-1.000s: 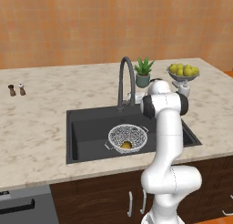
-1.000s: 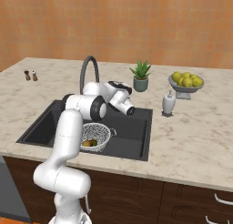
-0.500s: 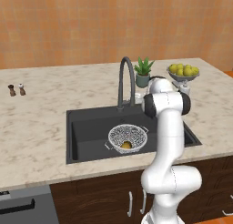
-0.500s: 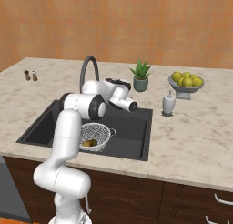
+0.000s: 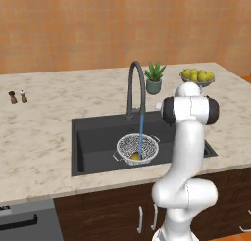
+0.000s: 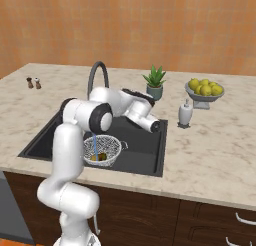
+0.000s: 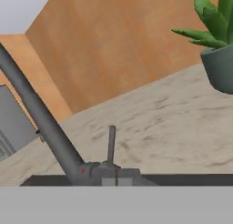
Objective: Put the colander in the sink, put the mango, pear in the colander, and turn on the sink faucet and pour water over the colander.
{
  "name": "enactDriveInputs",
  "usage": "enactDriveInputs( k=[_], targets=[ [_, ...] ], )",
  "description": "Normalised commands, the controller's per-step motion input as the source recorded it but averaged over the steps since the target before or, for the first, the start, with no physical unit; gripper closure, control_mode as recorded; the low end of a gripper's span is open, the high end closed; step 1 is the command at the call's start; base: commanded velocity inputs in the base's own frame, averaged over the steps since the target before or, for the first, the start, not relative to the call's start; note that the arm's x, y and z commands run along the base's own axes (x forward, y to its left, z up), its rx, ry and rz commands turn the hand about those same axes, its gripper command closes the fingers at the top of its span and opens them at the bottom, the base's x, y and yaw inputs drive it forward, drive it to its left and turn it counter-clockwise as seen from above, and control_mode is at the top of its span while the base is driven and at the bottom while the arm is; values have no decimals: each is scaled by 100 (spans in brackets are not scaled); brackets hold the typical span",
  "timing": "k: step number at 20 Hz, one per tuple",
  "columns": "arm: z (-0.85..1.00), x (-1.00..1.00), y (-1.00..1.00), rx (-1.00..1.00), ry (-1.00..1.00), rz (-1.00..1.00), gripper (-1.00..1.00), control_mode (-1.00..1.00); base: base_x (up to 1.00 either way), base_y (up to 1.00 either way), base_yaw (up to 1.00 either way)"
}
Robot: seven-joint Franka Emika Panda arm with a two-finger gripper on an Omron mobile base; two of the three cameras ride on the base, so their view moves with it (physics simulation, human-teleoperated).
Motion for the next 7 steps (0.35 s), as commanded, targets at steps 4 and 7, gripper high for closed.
enactDriveInputs(
  k=[4,7],
  targets=[
    [48,-100,-17,2,0,0,100,-100,0,0,0],
    [42,-100,31,0,0,0,100,-100,0,0,0]
  ],
)
